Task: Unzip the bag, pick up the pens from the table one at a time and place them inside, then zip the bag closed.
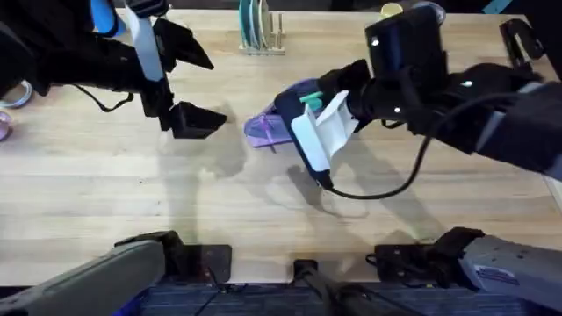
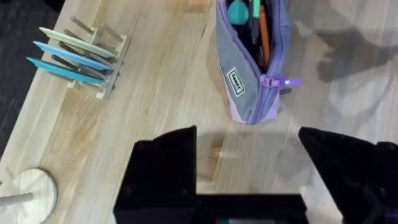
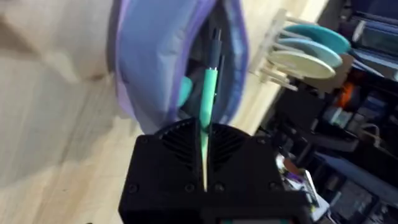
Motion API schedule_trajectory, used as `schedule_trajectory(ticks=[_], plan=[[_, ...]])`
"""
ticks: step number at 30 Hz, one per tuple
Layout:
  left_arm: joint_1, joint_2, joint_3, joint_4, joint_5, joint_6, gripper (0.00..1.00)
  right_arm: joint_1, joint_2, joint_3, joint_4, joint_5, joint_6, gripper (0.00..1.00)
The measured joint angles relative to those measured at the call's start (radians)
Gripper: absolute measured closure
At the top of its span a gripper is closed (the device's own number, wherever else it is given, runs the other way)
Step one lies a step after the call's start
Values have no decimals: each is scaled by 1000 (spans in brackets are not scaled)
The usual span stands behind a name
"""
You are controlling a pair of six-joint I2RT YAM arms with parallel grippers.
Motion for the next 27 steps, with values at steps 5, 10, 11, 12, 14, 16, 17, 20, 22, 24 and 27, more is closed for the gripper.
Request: schedule_trajectory(ticks=[5, 10, 11, 12, 14, 16, 17, 20, 22, 24, 27], plan=[[0, 0, 0, 0, 0, 0, 8, 2, 57, 0, 2, 0, -4, 970], [0, 0, 0, 0, 0, 0, 7, 28, 75, 0, 26, 1, -11, 970], [0, 0, 0, 0, 0, 0, 7, 38, 75, 0, 33, -2, -11, 970], [0, 0, 0, 0, 0, 0, 7, 48, 76, 0, 41, -9, -10, 970], [0, 0, 0, 0, 0, 0, 7, 68, 77, 0, 54, -29, -1, 970], [0, 0, 0, 0, 0, 0, 7, 84, 77, 0, 55, -50, 24, 970], [0, 0, 0, 0, 0, 0, 7, 91, 77, 0, 55, -62, 42, 970], [0, 0, 0, 0, 0, 0, 7, 100, 77, 0, 55, -100, 96, 970], [0, 0, 0, 0, 0, 0, 8, 100, 77, 0, 53, -122, 135, 970], [0, 0, 0, 0, 0, 0, 8, 100, 77, 0, 53, -136, 169, 970], [0, 0, 0, 0, 0, 0, 8, 100, 77, 0, 56, -166, 219, 415]])
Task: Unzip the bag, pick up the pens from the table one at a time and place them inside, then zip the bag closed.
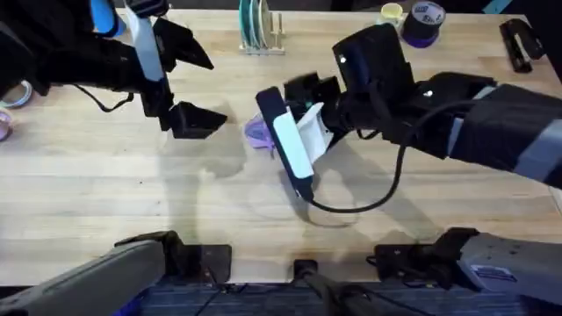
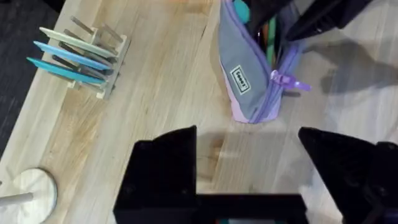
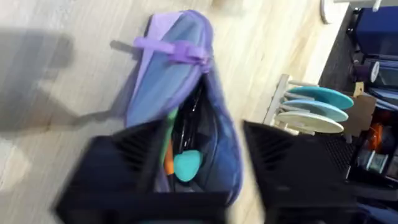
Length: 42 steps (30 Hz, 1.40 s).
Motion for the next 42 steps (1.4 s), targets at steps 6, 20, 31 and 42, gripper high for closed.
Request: schedule_trajectory(ticks=[6, 20, 31, 42], plan=[[0, 0, 0, 0, 0, 0, 8, 0, 0, 0, 15, -12, 9, 7], [0, 0, 0, 0, 0, 0, 8, -39, -25, 21, 77, -24, 299, 5], [0, 0, 0, 0, 0, 0, 7, -46, -309, 63, 69, -73, 915, 5], [0, 0, 0, 0, 0, 0, 7, -46, -351, 63, -155, -81, 1375, 5]])
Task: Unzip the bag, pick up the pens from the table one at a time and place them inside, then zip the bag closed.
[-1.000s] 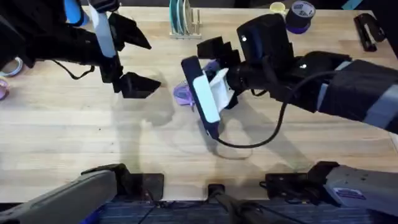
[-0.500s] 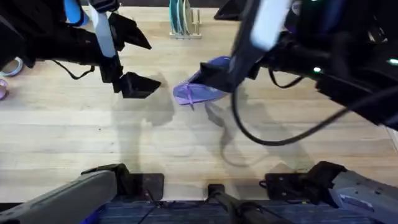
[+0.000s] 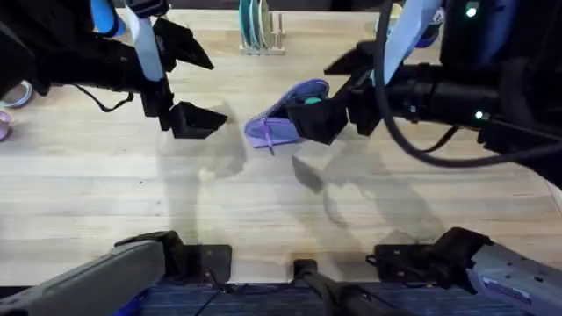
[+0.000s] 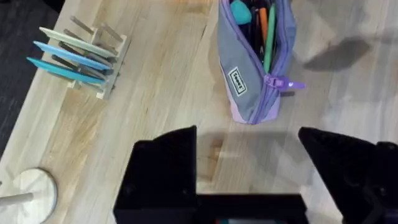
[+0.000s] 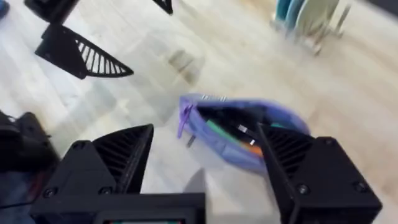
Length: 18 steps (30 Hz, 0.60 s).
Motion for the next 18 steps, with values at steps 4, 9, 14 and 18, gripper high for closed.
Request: schedule_trajectory(ticks=[4, 9, 14, 18], plan=[[0, 0, 0, 0, 0, 0, 7, 0, 0, 0, -61, -6, 82, 5], [0, 0, 0, 0, 0, 0, 7, 0, 0, 0, -111, -7, 121, 5], [0, 0, 0, -6, 2, 0, 7, 0, 0, 0, -150, -7, 137, 5], [0, 0, 0, -71, 4, 0, 8, 0, 0, 0, -159, -7, 141, 5]])
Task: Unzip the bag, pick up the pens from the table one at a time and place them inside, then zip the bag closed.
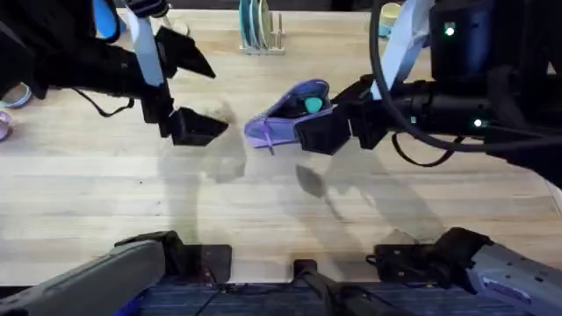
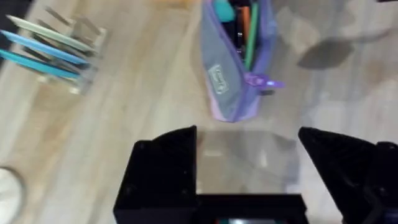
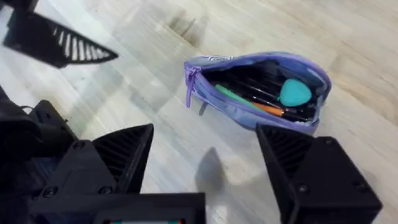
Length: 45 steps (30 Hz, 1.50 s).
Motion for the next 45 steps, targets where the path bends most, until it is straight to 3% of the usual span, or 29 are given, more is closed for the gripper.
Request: schedule_trajectory(ticks=[6, 11, 14, 19, 30, 45], plan=[[0, 0, 0, -131, 0, 11, 7, 0, 0, 0, -35, 0, 1, 6], [0, 0, 0, -257, 0, 153, 6, 0, 8, 0, -39, 0, 21, 5], [0, 0, 0, -253, 1, 227, 6, 0, 28, 0, -37, 0, 63, 5], [0, 0, 0, -193, 0, 284, 5, 36, 53, 0, -30, 0, 105, 4], [0, 38, 0, -145, 0, 310, 6, 187, 55, 0, 18, 21, 170, 4], [0, 49, 0, -145, 0, 311, 6, 202, 135, 0, 90, 58, 278, 4]])
